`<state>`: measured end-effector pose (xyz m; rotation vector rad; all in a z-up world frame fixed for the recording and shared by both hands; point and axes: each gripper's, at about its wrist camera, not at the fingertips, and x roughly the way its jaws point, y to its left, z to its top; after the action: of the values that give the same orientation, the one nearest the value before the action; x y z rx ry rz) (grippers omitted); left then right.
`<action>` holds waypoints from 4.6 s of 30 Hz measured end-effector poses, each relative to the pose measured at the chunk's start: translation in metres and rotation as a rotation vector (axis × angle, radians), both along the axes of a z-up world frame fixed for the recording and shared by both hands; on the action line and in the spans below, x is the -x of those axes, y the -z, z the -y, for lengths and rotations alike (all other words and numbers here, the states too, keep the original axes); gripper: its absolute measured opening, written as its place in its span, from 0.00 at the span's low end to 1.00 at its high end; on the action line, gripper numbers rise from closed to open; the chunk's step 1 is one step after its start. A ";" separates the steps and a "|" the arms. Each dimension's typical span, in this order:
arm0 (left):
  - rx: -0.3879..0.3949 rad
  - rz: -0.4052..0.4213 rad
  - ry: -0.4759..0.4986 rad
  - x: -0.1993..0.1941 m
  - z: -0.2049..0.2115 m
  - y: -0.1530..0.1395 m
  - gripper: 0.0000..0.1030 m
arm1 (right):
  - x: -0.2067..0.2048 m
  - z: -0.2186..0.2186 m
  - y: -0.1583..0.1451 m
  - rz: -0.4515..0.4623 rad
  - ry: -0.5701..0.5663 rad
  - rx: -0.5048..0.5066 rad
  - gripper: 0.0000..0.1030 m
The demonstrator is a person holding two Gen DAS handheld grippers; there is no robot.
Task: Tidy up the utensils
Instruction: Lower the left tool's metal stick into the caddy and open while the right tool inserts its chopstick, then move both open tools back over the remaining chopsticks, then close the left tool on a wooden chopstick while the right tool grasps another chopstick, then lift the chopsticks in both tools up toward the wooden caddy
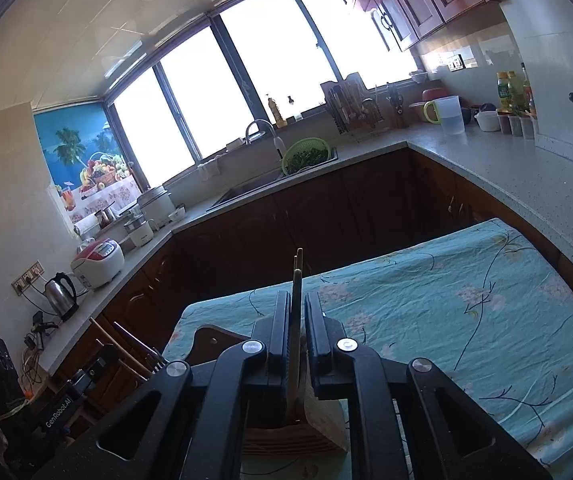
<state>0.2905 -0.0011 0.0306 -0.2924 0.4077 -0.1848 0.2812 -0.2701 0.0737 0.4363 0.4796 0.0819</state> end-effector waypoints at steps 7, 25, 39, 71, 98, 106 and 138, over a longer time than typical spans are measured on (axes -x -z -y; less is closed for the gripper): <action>0.036 -0.005 -0.023 0.015 -0.012 -0.010 0.52 | 0.028 0.017 -0.012 0.093 0.012 -0.070 0.72; 0.006 -0.083 -0.011 0.121 -0.022 0.008 0.78 | 0.145 0.037 0.025 0.023 0.074 -0.105 0.94; -0.062 -0.202 0.068 0.160 0.005 0.025 0.78 | 0.202 0.036 0.069 -0.079 0.103 -0.096 0.94; -0.135 -0.394 0.035 0.137 0.010 0.061 0.78 | 0.151 -0.043 0.152 -0.490 -0.179 0.373 0.35; -0.390 -0.528 0.370 0.022 0.149 0.091 0.35 | 0.097 0.052 0.159 -0.492 0.045 0.211 0.20; -0.440 -0.471 0.391 0.010 0.167 0.104 0.07 | 0.091 0.041 0.160 -0.489 0.006 0.283 0.10; -0.015 -0.126 0.293 0.122 0.022 -0.015 0.03 | 0.181 0.034 -0.010 -0.018 0.001 0.061 0.05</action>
<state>0.1688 -0.0236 0.0452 -0.2292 0.5767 -0.4519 0.0998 -0.3043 0.0833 0.3783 0.4979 0.0621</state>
